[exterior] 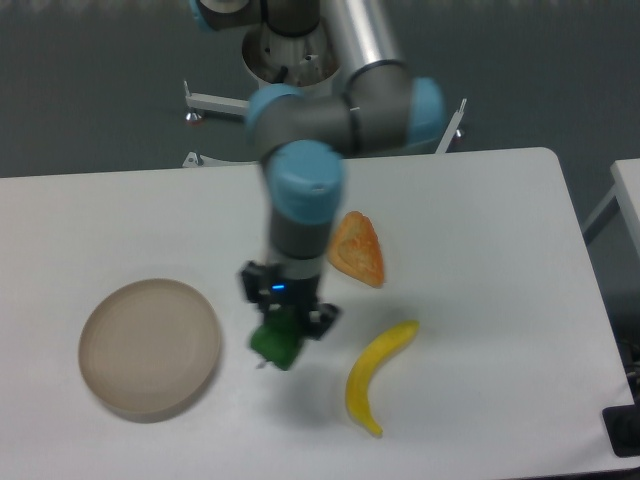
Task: Pick up the green pepper from the plate
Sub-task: 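Lift the green pepper off the plate and carry it toward the banana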
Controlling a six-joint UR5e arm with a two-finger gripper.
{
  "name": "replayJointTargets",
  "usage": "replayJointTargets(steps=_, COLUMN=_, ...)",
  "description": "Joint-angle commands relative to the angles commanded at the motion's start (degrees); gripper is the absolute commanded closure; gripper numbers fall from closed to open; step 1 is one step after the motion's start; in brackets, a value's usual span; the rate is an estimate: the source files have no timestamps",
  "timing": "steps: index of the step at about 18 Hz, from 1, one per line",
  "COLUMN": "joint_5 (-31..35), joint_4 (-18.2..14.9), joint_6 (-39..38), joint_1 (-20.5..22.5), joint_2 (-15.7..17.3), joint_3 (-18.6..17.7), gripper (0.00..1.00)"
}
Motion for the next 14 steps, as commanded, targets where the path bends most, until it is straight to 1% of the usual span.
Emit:
replayJointTargets(steps=2, joint_5=2.5, joint_4=0.4, joint_6=3.8, joint_1=1.6, joint_2=-0.4, joint_3=0.0, gripper=0.72)
replayJointTargets(steps=4, joint_5=3.1, joint_4=0.8, joint_6=6.3, joint_1=2.5, joint_2=-1.4, joint_3=0.7, gripper=0.72)
replayJointTargets(steps=7, joint_5=4.7, joint_4=1.8, joint_6=7.1, joint_1=2.7, joint_2=-2.3, joint_3=1.4, gripper=0.72)
replayJointTargets(steps=14, joint_5=5.0, joint_4=2.0, joint_6=7.4, joint_1=3.4, joint_2=-2.4, joint_3=1.3, gripper=0.72)
